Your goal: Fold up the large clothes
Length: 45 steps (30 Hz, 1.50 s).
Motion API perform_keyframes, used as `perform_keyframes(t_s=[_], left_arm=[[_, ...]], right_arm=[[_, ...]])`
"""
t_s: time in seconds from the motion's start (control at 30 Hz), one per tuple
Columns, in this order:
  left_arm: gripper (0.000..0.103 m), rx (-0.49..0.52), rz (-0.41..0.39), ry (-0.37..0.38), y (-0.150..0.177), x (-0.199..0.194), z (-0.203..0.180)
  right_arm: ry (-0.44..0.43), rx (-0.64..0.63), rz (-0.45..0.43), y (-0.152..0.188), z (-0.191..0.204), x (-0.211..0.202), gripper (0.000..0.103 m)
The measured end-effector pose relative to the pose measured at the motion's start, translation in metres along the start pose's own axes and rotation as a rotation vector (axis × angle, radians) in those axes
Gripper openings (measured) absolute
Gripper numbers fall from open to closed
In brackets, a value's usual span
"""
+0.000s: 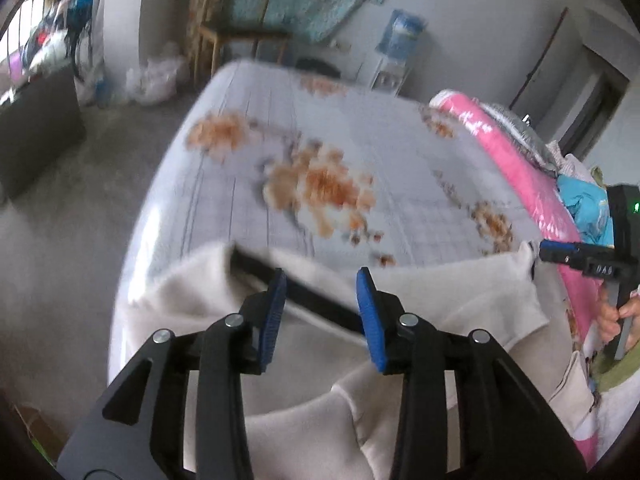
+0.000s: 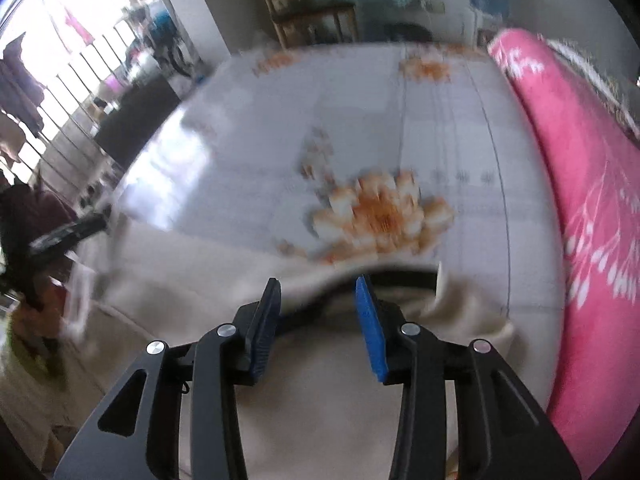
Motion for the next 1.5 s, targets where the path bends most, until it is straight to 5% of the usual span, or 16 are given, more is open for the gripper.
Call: perform_keyframes(t_s=[0.17,0.33,0.57,0.73,0.93,1.13,1.27,1.5], left_arm=[[0.035,-0.071,0.032,-0.045,-0.007,0.020,0.015],[0.034,-0.118,0.067,-0.063,0.012,0.023,0.036],[0.034,-0.051,0.032,-0.091,0.011,-0.006,0.027],[0.034,0.033,-0.013,0.000,0.007,-0.029,-0.016],[0.035,0.172,0.083,0.095,0.032,-0.011,-0.084],[0.035,0.246,0.222,-0.002,0.080,0.026,-0.095],[0.037,0.268,0.216,-0.042,0.084,0.020,-0.091],[0.038,0.260,0.137,-0.062,0.079,-0.055,-0.086]], right_arm=[[0.035,0.009,-0.034,-0.021,-0.006,0.010,0.038],[0.107,0.028,0.089,0.009,-0.036,0.048,0.038],[0.126,0.019,0.053,0.022,-0.043,0.014,0.039],[0.127,0.063,-0.037,0.004,-0.046,-0.024,0.039],[-0.025,-0.030,-0.052,0.009,0.024,-0.035,0.039],[-0.058,-0.195,0.026,0.046,0.093,-0.003,0.039],[0.002,-0.189,0.094,0.068,0.092,0.019,0.039],[0.039,-0.114,0.020,0.083,0.084,-0.062,0.040]])
Point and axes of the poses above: each gripper's, at about its wrist camera, not at the fingertips, and x roughly the way its jaws point, z to its left, y to its underside, the point moved 6 cm from there along x, roughly the way its jaws point, and after that the axes turned 8 degrees about y, right-handed, at the moved point
